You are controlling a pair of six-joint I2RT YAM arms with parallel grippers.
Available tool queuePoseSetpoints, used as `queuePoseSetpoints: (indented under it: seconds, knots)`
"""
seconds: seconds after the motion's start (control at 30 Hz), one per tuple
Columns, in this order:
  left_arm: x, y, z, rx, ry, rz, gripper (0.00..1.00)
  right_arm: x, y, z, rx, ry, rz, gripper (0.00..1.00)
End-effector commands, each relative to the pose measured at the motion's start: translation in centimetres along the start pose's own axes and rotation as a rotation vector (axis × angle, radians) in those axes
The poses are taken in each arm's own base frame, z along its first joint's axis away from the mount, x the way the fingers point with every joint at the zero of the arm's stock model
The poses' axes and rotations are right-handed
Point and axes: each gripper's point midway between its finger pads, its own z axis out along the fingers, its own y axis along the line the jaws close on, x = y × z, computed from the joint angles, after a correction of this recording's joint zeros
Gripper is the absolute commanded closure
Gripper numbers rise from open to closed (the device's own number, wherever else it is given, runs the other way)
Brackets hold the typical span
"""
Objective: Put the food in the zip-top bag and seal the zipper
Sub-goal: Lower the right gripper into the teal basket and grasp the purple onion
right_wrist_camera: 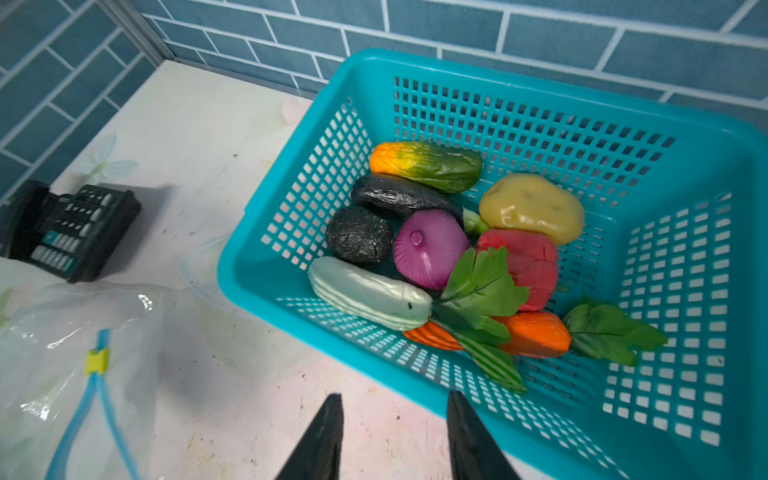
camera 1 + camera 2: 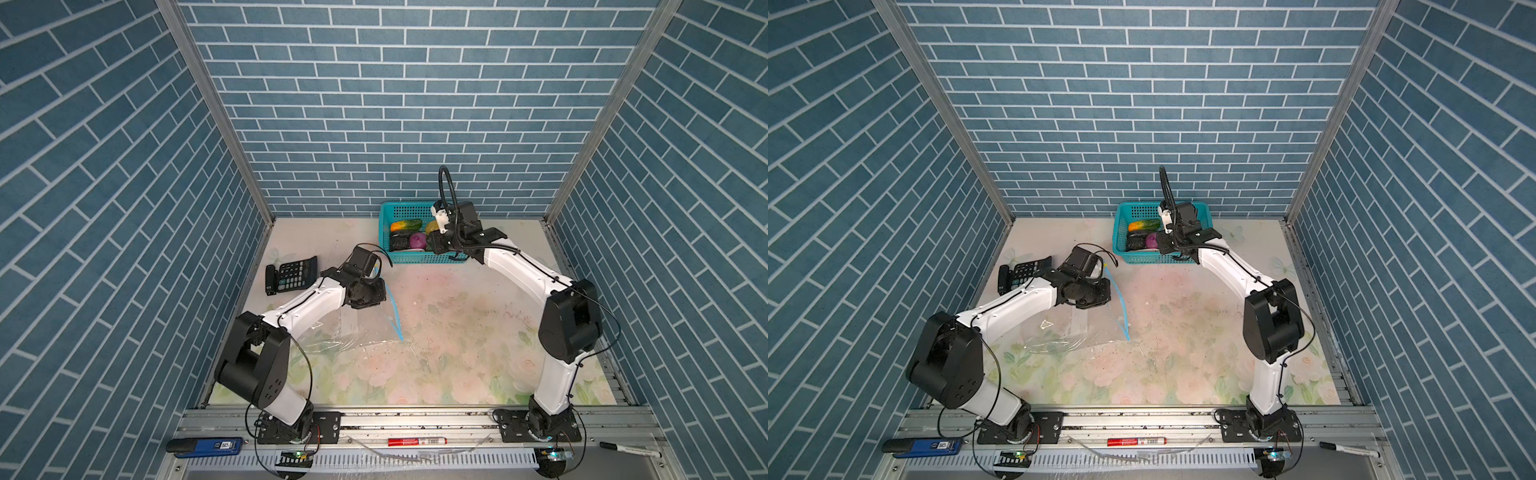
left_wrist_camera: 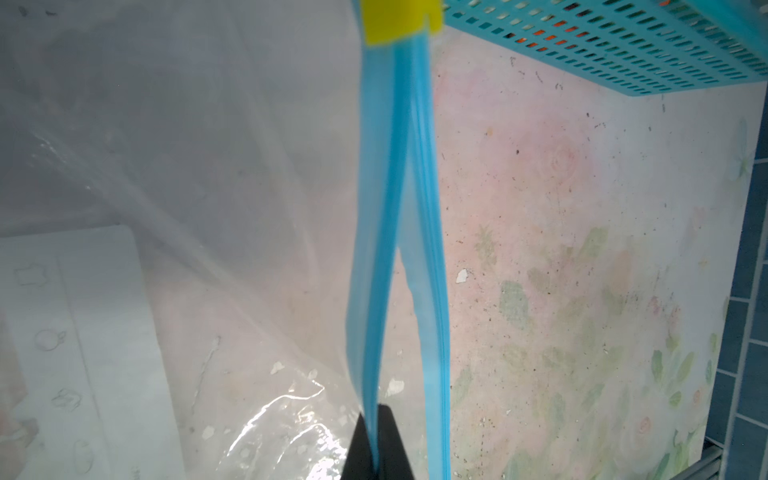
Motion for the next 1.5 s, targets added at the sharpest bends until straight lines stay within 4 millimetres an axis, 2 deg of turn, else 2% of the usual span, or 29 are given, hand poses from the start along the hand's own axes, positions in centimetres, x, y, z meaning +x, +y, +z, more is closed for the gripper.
queuePoseSetpoints:
  seconds: [0.0,0.1,0.13,0.2,0.4,0.6,1.03,1.4,1.47]
  knots:
    - [0.5,-0.3,0.3,-0.003,0.036,0.003,1.00,1.7,-0.9,1.3,0.015,0.173,0.047,0.59]
    - [0.6,-0.5,0.4,0.004,0.048,0.000,1.00,1.6,-2.1,2.5,0.049,0.239,0.060,0.59]
    - [0.6,-0.6,0.5,0.006,0.052,-0.001,1.00,2.5,-2.5,3.8,0.055,0.278,0.066,0.59]
    - [0.7,-0.6,0.5,0.006,0.061,-0.001,1.00,2.7,-2.7,4.7,0.053,0.301,0.069,0.60]
    - [1.2,-0.3,0.4,-0.005,0.070,0.003,1.00,2.7,-1.9,6.8,-0.005,0.325,0.082,0.63]
    - [1.4,-0.2,0.2,-0.006,0.071,0.003,1.00,4.4,-1.6,8.1,-0.035,0.379,0.067,0.63]
    - [1.8,-0.2,0.3,0.008,0.081,0.009,1.00,6.4,-0.6,6.4,-0.100,0.367,-0.061,0.60]
    - [2.2,-0.1,-0.2,0.010,0.078,0.005,1.00,8.8,-0.2,5.1,-0.099,0.405,-0.072,0.59]
    - [2.3,0.0,-0.2,0.011,0.080,0.004,1.00,8.6,-0.2,4.0,-0.093,0.391,-0.081,0.58]
